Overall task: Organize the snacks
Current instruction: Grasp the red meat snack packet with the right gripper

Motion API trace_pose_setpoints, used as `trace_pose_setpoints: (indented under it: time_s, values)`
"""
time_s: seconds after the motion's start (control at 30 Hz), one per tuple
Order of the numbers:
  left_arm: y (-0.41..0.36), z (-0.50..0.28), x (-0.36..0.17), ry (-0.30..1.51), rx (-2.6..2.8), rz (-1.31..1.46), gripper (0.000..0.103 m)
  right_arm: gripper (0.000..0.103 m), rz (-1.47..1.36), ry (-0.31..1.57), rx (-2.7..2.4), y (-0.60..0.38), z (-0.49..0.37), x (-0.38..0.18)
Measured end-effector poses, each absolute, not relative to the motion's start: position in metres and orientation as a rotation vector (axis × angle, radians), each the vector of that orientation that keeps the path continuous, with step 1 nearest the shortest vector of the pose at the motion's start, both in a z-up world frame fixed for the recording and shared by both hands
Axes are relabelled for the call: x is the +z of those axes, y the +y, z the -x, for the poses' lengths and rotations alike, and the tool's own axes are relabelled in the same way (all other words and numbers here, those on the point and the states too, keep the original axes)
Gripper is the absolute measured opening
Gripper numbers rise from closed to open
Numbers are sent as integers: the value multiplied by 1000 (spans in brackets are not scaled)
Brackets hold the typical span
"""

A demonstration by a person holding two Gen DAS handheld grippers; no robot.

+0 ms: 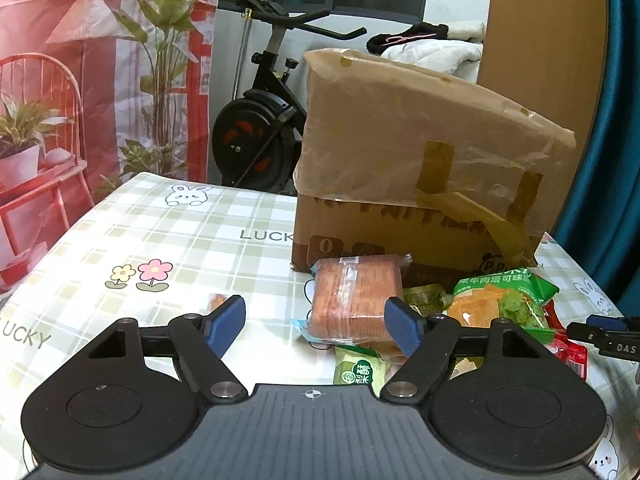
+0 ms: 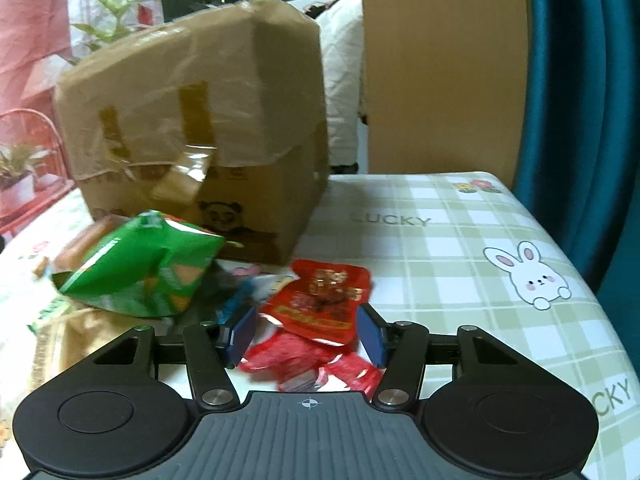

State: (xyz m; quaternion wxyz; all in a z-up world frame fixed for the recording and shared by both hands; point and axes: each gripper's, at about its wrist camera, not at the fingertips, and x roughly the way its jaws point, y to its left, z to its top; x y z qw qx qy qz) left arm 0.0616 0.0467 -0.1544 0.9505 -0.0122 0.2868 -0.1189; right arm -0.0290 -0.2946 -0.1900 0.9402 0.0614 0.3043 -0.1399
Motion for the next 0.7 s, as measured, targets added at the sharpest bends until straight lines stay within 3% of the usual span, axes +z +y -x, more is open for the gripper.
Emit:
trace_pose_setpoints:
  time_s: [0.1,0.17,0.23,0.7]
  values:
    - [47,-62,-155,585,-243,28,78,56,-135,634,-297,-301,19,-196]
    - [47,-63,-156,585,-241,27,78,67,-149,617,-311,-305,11,-198]
    - [48,-64,-156,588,-241,29,78,71,-175,592,-330,-310,3,-198]
    - [52,-70,-165,609,-232,29,78,70,-257,637,-401,-327,-24,-222]
